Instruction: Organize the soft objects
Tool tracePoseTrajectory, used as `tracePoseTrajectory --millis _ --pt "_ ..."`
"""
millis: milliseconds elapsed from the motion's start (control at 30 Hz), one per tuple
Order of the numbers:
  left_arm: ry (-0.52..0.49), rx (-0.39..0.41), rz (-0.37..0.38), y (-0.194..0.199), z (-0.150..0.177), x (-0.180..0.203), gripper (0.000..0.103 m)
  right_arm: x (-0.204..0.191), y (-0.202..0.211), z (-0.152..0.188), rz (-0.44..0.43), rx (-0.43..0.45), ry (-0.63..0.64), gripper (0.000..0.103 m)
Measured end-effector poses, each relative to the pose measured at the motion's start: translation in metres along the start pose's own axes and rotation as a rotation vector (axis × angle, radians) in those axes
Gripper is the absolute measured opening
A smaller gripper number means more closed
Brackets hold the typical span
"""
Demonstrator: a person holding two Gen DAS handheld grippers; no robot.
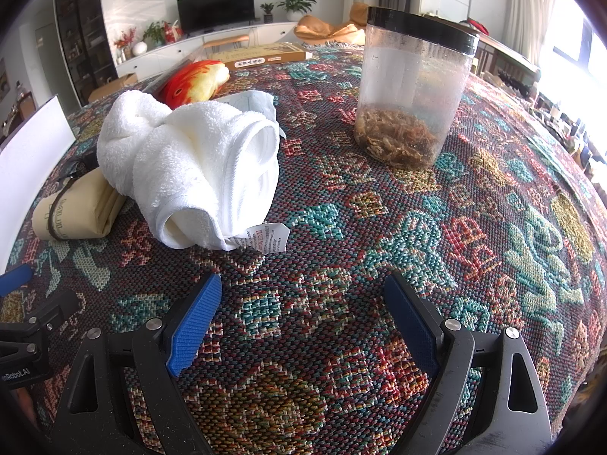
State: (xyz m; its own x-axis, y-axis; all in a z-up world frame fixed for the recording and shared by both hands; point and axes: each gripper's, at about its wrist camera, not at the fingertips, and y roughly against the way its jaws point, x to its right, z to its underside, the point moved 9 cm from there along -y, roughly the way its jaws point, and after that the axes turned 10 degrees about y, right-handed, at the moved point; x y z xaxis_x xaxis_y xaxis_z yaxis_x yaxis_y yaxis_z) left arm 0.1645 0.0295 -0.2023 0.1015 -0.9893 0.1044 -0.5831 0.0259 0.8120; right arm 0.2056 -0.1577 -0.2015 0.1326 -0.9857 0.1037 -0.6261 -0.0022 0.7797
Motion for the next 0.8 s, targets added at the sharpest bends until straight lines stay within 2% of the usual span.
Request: tracePoseTrajectory --millis 633,800 --pt "0.001 -0.002 0.005 -0.002 -0.002 -0.002 0.103 0.000 0.000 0.000 -0.001 0.000 0.000 0.089" --pt "-0.040 -0.042 0.034 0.012 0.007 -0.005 0.103 0.000 0.000 0.000 -0.001 0.000 0.000 0.089"
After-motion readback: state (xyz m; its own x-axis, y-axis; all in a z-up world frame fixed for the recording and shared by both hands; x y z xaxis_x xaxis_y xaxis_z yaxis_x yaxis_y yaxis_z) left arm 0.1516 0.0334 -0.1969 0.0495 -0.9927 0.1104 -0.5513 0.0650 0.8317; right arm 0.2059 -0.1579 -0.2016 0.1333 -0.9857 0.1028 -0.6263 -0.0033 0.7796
